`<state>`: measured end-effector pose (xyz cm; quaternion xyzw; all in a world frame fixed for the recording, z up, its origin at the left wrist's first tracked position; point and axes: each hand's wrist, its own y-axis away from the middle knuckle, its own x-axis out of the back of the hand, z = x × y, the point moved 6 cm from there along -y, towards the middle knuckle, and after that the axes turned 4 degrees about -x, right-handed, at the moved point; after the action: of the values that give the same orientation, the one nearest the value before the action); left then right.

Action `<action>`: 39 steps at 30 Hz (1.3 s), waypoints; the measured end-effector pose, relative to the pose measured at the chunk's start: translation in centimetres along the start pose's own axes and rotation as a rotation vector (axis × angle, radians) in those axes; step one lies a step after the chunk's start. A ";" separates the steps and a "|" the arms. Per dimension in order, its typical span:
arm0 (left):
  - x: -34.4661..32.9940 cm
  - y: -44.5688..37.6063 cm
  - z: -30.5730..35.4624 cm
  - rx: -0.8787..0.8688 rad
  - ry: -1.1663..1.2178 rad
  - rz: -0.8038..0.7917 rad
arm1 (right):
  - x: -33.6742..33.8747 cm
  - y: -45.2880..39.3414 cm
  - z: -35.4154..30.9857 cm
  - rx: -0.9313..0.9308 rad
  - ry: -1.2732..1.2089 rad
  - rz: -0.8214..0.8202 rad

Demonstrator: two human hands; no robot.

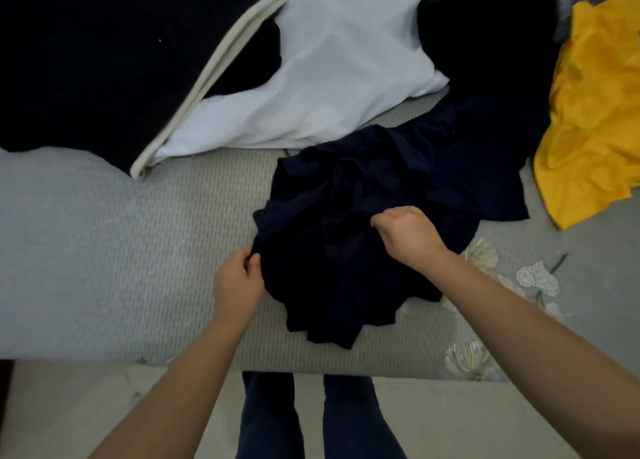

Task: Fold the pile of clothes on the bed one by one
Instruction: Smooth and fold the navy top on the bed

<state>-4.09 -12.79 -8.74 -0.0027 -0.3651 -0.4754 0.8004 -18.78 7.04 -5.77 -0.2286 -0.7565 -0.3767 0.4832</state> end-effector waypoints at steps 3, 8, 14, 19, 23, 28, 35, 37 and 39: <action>2.9 -0.2 -2.2 0.028 -0.088 -0.025 | 0.7 3.4 -2.1 0.017 -0.057 0.090; 5.2 1.4 -4.2 -0.035 -0.178 -0.087 | -2.6 0.1 -7.0 -0.054 0.088 -0.100; 7.6 0.0 -5.6 -0.040 -0.204 -0.020 | -5.1 -1.2 -9.2 -0.026 0.257 -0.353; 10.6 -2.1 -6.5 0.038 -0.265 0.092 | -5.4 9.5 -4.3 -0.130 0.495 -0.677; 9.8 -2.8 -7.2 0.099 -0.274 -0.014 | -7.1 15.5 -3.1 -0.214 0.445 -1.161; 8.3 -2.4 -6.2 0.080 -0.156 -0.034 | -5.4 4.3 -10.3 -0.014 0.252 -0.597; 10.1 -2.7 -6.8 0.042 -0.035 0.165 | -4.9 -9.7 -18.4 0.163 0.495 -0.319; 10.9 -2.7 -7.4 0.005 -0.077 0.143 | -5.7 -10.1 -19.0 0.244 0.629 -0.378; 11.6 -2.7 -8.3 -0.007 -0.135 0.090 | -5.4 -9.6 -18.6 0.285 0.588 -0.381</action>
<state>1.97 -26.01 -8.98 -0.0538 -0.4163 -0.4391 0.7944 -12.93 -13.44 -9.44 0.1036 -0.6591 -0.4004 0.6281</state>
